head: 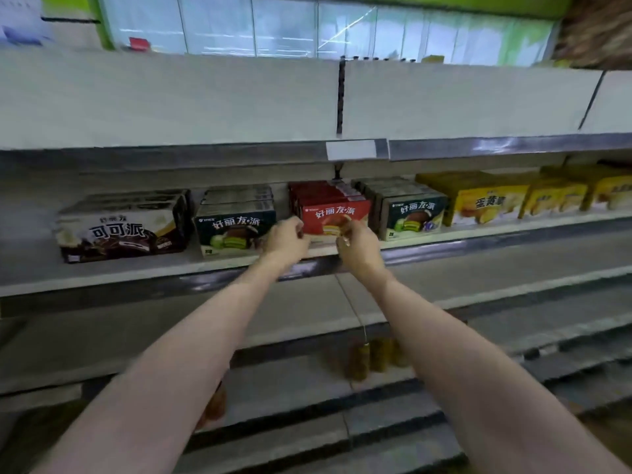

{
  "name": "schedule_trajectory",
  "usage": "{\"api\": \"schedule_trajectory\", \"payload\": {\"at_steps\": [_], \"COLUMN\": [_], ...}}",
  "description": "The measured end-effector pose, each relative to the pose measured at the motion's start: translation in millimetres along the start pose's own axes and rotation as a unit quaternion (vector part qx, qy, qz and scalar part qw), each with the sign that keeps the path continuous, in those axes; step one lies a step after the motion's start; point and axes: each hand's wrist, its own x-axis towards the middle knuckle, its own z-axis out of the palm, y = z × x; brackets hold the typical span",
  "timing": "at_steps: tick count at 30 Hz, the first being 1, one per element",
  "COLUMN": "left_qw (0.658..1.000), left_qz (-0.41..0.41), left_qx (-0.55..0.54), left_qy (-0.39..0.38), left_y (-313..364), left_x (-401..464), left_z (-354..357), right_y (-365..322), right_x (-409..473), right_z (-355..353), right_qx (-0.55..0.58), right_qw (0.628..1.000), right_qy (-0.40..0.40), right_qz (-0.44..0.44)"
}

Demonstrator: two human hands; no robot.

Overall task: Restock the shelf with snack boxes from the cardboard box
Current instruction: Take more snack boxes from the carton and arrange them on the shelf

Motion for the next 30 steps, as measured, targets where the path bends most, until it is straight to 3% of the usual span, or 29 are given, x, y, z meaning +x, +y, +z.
{"api": "schedule_trajectory", "payload": {"at_steps": [4, 9, 15, 20, 26, 30], "left_qw": [1.0, 0.992, 0.943, 0.946, 0.946, 0.921], "left_qz": [-0.025, -0.075, -0.188, -0.16, -0.212, -0.246], "left_qx": [-0.005, -0.095, -0.27, -0.268, -0.24, -0.303], "left_qy": [0.007, 0.02, 0.045, 0.088, 0.055, 0.005], "left_y": [29.4, 36.5, 33.3, 31.6, 19.5, 7.7], "left_x": [5.3, 21.2, 34.0, 42.7, 64.1, 78.7], "left_z": [9.9, 25.0, 51.2, 65.4, 75.1, 78.5], "right_y": [18.3, 33.3, 46.9, 61.4, 79.7, 66.3], "right_x": [16.6, 44.1, 83.5, 101.6, 141.0, 139.6], "right_z": [-16.5, -31.5, -18.1, -9.3, 29.0, 6.8], "right_qx": [0.032, 0.12, 0.272, 0.302, 0.328, 0.314], "right_qw": [0.999, 0.991, 0.955, 0.948, 0.929, 0.921], "right_qy": [0.018, -0.036, -0.07, -0.081, -0.119, -0.133], "right_qz": [0.026, 0.038, 0.098, 0.064, 0.122, 0.187]}}
